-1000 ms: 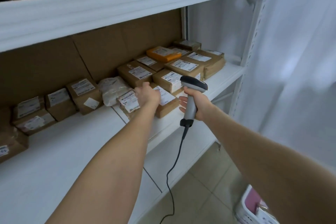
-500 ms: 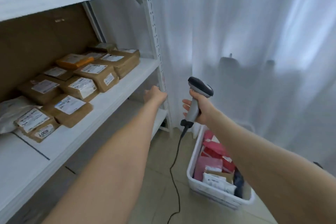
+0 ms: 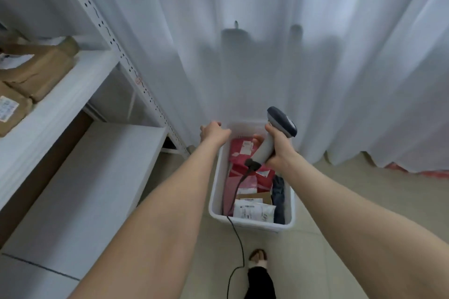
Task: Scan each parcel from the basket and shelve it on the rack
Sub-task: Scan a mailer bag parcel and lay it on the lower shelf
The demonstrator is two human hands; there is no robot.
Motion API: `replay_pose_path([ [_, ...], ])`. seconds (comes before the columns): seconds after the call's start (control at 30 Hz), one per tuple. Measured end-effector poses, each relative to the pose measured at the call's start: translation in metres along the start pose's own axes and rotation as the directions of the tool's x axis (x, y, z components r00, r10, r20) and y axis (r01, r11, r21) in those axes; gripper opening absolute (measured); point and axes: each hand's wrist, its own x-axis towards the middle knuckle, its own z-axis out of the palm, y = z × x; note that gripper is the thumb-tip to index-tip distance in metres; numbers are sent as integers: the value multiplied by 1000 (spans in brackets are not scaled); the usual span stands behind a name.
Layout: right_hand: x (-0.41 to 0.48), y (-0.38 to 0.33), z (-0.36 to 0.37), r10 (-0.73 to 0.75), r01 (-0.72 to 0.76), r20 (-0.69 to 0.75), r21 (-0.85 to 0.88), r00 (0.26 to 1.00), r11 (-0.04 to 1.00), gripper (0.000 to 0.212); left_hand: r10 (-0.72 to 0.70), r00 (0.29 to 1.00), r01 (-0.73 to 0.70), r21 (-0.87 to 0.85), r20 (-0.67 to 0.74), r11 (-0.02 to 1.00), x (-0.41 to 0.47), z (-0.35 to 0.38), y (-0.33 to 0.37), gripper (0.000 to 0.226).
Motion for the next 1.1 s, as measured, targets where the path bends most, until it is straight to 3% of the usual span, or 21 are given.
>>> replay_pose_path([
  [0.33, 176, 8, -45, 52, -57, -185, -26, 981, 998, 18, -94, 985, 90, 33, 146, 995, 142, 121, -16, 49],
  [0.53, 292, 31, -91, 109, -116, -248, -16, 963, 993, 25, -186, 956, 222, -145, 229, 964, 227, 234, -63, 52],
  [0.77, 451, 83, -166, 102, -137, -290, -106, 952, 985, 46, -375, 864, 498, -461, 336, 735, 320, 376, -139, 38],
  [0.97, 570, 123, -215, 19, -83, -313, -193, 950, 978, 71, -450, 788, 614, -590, 420, 524, 394, 467, -188, 65],
  [1.1, 624, 142, -234, -11, -66, -308, -239, 951, 969, 62, -459, 777, 611, -688, 430, 390, 432, 510, -205, 69],
])
